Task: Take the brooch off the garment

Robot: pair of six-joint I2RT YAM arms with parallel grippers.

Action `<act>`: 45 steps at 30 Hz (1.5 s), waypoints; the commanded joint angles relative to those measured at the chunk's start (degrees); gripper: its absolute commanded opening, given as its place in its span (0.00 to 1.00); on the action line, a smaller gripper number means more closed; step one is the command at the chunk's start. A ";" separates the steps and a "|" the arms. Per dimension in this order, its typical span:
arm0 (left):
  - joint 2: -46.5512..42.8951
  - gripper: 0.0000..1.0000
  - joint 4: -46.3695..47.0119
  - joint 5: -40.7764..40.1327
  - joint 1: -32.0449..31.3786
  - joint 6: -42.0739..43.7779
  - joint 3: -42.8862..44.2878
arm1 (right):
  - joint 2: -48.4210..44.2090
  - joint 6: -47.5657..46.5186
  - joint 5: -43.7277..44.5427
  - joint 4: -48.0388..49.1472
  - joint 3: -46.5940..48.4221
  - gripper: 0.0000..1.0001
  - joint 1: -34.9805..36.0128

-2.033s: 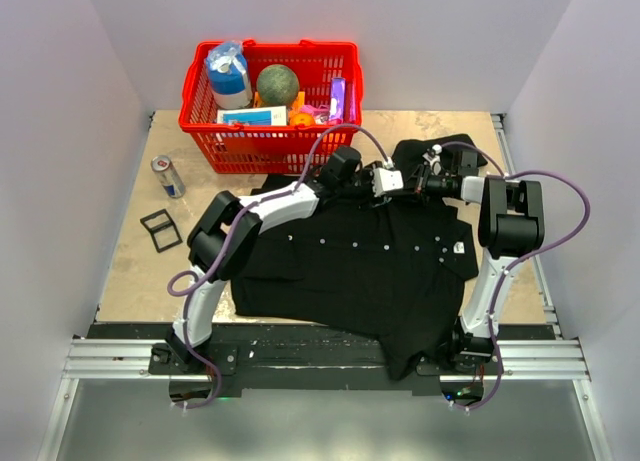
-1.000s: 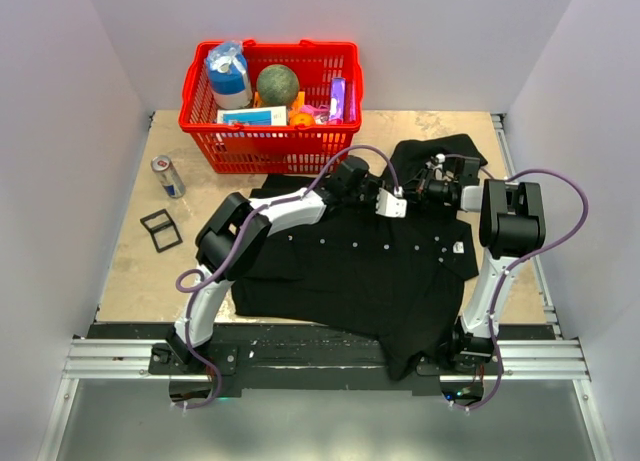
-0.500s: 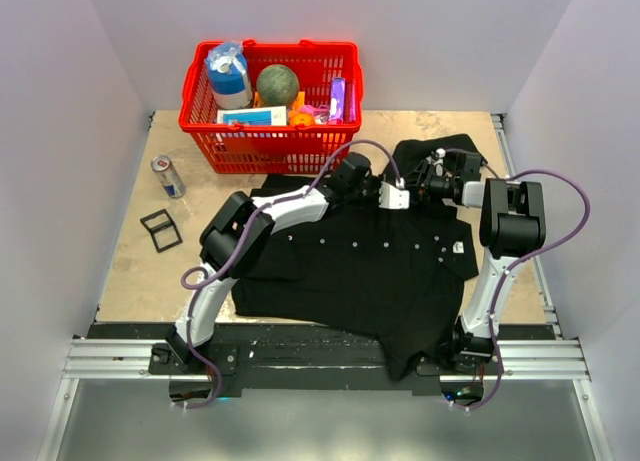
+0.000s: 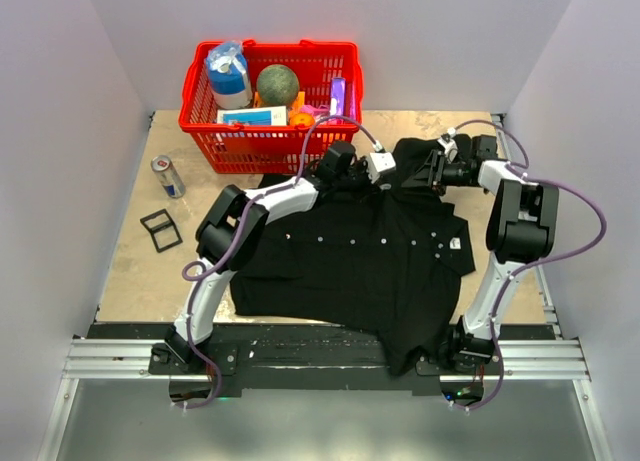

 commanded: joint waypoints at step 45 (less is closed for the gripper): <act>-5.57 0.00 20.48 22.67 5.86 -38.61 -21.14 | -1.32 -76.20 14.36 -35.14 10.11 0.50 16.09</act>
